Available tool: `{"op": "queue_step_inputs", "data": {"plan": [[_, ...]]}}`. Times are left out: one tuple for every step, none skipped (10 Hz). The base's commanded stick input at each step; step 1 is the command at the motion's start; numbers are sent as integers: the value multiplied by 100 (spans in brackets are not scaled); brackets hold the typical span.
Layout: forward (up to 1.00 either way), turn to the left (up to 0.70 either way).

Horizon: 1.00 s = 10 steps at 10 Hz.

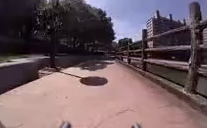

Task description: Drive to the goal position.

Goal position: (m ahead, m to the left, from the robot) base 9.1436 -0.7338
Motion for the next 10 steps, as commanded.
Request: {"op": "queue_step_inputs", "data": {"plan": [[70,0],[70,0],[70,0],[70,0],[70,0],[70,0],[70,6],[70,20],[70,33],[70,0]]}}
